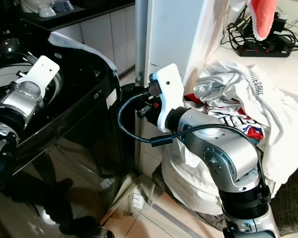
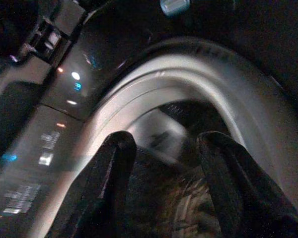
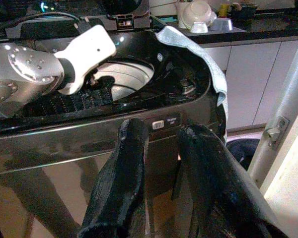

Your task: Clothes washing

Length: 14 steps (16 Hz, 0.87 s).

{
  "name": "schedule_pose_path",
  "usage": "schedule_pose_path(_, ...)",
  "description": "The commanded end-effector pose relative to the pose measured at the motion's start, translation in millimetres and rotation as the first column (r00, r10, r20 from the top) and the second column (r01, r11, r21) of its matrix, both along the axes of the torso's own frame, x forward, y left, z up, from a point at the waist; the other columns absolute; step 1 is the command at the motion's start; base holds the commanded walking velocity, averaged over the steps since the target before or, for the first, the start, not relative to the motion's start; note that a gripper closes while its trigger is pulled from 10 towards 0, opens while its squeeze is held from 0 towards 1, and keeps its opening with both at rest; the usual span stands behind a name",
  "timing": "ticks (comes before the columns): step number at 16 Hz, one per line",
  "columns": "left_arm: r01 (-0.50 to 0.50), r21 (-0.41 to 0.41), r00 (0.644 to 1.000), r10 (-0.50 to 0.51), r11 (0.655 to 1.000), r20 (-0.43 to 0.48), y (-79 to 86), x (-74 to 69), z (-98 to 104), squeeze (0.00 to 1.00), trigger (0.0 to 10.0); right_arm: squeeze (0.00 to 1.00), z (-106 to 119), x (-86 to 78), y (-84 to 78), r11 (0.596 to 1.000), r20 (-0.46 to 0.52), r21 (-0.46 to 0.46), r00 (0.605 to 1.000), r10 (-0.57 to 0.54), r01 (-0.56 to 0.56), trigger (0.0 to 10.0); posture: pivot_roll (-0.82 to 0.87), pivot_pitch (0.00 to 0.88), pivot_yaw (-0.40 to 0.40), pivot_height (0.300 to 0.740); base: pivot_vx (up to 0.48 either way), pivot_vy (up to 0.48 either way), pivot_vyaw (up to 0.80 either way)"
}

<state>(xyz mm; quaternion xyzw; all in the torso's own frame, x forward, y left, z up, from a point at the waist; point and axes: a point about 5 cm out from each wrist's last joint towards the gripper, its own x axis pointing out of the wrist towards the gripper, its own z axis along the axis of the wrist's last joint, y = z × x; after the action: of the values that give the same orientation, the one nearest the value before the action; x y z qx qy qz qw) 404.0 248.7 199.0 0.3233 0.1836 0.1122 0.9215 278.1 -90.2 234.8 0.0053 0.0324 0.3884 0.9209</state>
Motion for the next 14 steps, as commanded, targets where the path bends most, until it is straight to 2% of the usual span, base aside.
schedule_pose_path(1,0.056,-0.126,0.992,-0.041,0.99,0.116,-14.8,8.8,21.8,0.0,10.0,0.0,5.2,0.4,-0.7,1.0,0.027,-0.001,1.0,-0.014,0.014,10.0,0.0,0.0,0.003,0.74,0.0,0.0,0.0)
schedule_pose_path(2,0.146,-0.331,0.969,-0.068,0.932,0.236,-31.5,14.1,35.0,0.0,10.0,0.0,13.0,9.4,-8.5,0.992,0.073,0.044,0.99,-0.124,0.121,10.0,0.0,0.0,0.006,0.74,0.0,0.0,0.0)
schedule_pose_path(3,0.186,-0.403,0.961,-0.081,0.896,0.264,-40.1,15.2,36.2,0.0,10.0,0.0,17.2,16.3,-17.6,0.973,0.086,0.075,0.971,-0.224,0.218,10.0,0.01,0.0,0.002,0.74,0.0,0.0,0.0)
schedule_pose_path(4,0.234,-0.514,0.962,-0.12,0.825,0.244,-57.6,14.1,29.5,0.0,10.0,0.0,22.7,26.8,-39.6,0.91,0.071,0.141,0.913,-0.401,0.389,10.0,0.01,0.0,-0.006,0.74,0.0,0.0,0.0)
schedule_pose_path(5,0.291,-0.579,0.946,-0.14,0.761,0.291,-68.8,11.5,29.6,0.0,10.0,0.22,23.4,30.9,-53.4,0.869,0.048,0.157,0.875,-0.482,0.47,10.0,0.01,0.0,-0.004,0.74,0.0,0.0,0.0)
schedule_pose_path(6,0.323,-0.605,0.934,-0.144,0.727,0.326,-74.4,8.3,30.3,0.0,10.0,1.0,22.7,32.6,-59.2,0.855,0.057,0.138,0.858,-0.51,0.5,10.0,0.01,0.0,-0.003,0.74,0.0,0.0,0.0)
schedule_pose_path(8,0.396,-0.571,0.896,-0.167,0.72,0.411,-84.3,-14.3,21.7,0.0,10.0,1.0,12.4,41.3,-86.8,0.781,0.089,0.009,0.777,-0.623,0.625,10.0,0.0,0.0,-0.001,0.74,0.0,0.0,0.0)
schedule_pose_path(9,0.426,-0.571,0.883,-0.187,0.702,0.429,-86.3,-23.3,17.0,0.0,10.0,1.0,10.1,45.2,-99.0,0.742,0.091,-0.01,0.74,-0.667,0.67,10.0,0.01,0.0,-0.009,0.74,0.0,0.0,0.0)
schedule_pose_path(10,0.439,-0.564,0.878,-0.201,0.699,0.434,-87.6,-29.8,14.7,0.0,10.0,1.0,10.4,48.2,-106.7,0.72,0.095,-0.015,0.718,-0.69,0.694,10.0,0.01,0.0,-0.011,0.74,0.0,0.0,0.0)
schedule_pose_path(11,0.474,-0.554,0.871,-0.275,0.684,0.406,-94.3,-46.0,7.6,0.0,10.0,1.0,15.6,55.5,-121.2,0.688,0.102,-0.013,0.686,-0.721,0.725,10.0,0.0,0.0,-0.009,0.74,0.0,0.0,0.0)
schedule_pose_path(12,0.507,-0.537,0.855,-0.316,0.674,0.411,-98.0,-50.8,7.1,0.0,10.0,1.0,17.6,57.4,-124.2,0.685,0.104,-0.01,0.682,-0.724,0.729,10.0,0.0,0.0,-0.009,0.74,0.0,0.0,0.0)
schedule_pose_path(13,0.567,-0.508,0.822,-0.4,0.649,0.406,-107.4,-59.9,4.9,0.0,10.0,1.0,19.1,61.3,-129.7,0.68,0.107,-0.021,0.678,-0.727,0.733,10.0,0.0,0.0,-0.002,0.74,0.0,0.0,0.0)
schedule_pose_path(14,0.586,-0.48,0.809,-0.433,0.653,0.398,-112.2,-64.8,2.8,0.0,10.0,1.0,17.3,64.5,-133.4,0.685,0.107,-0.052,0.686,-0.719,0.727,10.0,-0.01,0.0,0.002,0.74,0.0,0.0,0.0)
